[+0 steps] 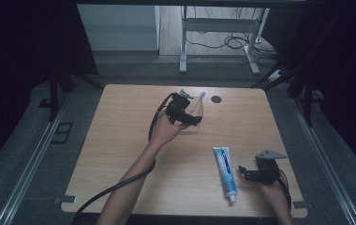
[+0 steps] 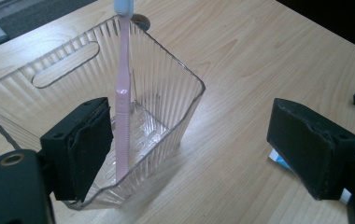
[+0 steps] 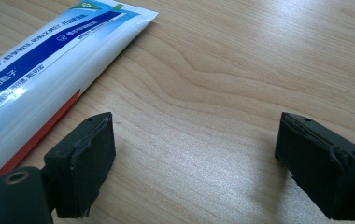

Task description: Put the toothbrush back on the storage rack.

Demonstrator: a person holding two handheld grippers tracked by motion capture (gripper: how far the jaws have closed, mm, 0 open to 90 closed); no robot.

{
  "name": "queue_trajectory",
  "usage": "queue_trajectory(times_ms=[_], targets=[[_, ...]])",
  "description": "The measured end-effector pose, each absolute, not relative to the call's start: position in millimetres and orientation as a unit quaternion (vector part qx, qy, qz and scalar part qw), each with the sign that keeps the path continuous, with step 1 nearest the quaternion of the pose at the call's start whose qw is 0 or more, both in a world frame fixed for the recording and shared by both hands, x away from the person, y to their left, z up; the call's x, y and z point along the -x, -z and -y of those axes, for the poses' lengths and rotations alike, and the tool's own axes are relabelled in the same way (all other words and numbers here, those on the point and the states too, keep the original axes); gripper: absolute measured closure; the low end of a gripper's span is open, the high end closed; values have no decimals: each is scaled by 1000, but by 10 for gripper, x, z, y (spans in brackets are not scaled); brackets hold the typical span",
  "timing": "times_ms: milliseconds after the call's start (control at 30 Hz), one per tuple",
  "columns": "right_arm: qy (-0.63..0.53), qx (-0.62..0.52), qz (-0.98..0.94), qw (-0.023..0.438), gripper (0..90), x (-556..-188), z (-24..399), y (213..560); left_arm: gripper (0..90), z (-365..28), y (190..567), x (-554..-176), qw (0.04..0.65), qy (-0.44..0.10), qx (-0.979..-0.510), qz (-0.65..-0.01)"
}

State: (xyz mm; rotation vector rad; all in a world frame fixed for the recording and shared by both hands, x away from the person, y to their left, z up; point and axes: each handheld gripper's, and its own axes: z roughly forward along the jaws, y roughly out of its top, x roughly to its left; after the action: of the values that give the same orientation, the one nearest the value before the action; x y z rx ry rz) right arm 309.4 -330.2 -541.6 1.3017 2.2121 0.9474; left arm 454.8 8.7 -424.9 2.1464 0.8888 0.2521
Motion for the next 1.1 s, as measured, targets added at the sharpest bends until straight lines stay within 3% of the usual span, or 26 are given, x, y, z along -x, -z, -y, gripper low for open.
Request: queue_trajectory(times_ms=[1100], targets=[[-339, -466, -792, 201, 120, -3094, 3301, 5416, 127, -347, 4373, -4135, 404, -103, -849, -324]])
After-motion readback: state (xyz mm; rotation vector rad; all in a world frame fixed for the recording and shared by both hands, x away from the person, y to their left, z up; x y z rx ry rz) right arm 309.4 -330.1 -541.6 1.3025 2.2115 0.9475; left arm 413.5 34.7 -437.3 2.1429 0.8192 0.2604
